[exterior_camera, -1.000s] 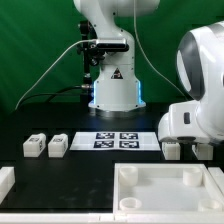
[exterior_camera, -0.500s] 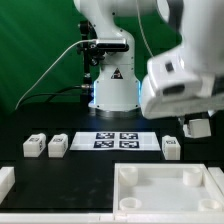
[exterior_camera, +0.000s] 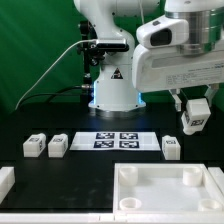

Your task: Assemble one leg

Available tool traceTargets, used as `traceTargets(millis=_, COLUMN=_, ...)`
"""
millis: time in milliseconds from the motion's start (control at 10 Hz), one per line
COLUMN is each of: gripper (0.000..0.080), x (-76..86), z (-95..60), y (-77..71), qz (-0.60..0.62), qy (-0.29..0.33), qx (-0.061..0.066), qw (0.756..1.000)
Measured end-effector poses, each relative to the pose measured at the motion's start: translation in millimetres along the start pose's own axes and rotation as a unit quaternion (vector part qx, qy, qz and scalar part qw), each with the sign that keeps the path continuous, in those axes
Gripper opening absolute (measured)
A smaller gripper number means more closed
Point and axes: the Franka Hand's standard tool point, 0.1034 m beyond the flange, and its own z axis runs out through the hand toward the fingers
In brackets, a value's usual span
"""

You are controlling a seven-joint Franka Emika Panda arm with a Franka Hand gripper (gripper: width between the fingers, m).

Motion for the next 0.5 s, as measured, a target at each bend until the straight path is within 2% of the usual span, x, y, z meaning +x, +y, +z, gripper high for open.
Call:
traceTargets(millis=200, gripper=0.0287, x=53.7, z=-24.9, y=21.9, qz=-0.040, qy=0.107, qx=-0.007, qw=0.993)
traceTargets(millis=300, gripper=0.0287, x=78.3, z=-36.0, y=26.0, qz=-0.053, qy=0.174, qx=-0.015, qw=0.983)
traceTargets(millis=400, gripper=0.0287, x=91.2, z=-43.2, y=23.0, qz=-0.050, qy=0.225, qx=-0.017, qw=0.973)
traceTargets(millis=500, gripper=0.0287, x=93.6, z=-47.5, y=19.0, qz=-0.057, qy=0.286, qx=-0.022, qw=0.956)
